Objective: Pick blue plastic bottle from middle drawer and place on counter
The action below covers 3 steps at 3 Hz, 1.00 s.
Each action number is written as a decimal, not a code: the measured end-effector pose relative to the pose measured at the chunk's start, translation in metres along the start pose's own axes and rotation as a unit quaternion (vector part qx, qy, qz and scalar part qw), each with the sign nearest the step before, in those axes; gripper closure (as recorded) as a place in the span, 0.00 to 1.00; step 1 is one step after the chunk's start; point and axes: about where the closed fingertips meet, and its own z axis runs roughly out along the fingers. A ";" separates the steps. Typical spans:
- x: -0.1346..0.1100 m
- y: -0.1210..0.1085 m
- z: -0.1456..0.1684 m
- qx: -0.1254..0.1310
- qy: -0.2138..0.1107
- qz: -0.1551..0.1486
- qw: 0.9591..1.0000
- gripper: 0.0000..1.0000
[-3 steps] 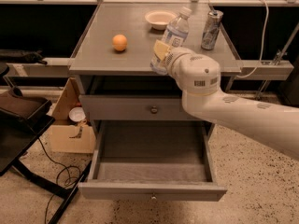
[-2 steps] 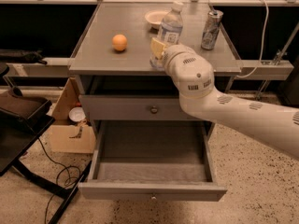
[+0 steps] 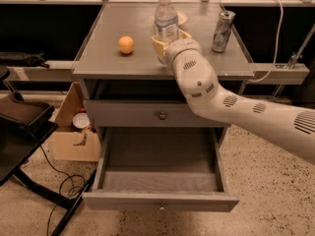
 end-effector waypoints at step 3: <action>-0.011 -0.006 0.014 -0.011 -0.018 0.049 0.999 1.00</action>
Offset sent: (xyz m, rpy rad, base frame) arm 0.0155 0.0071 -0.0188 0.1198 0.0614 -0.0335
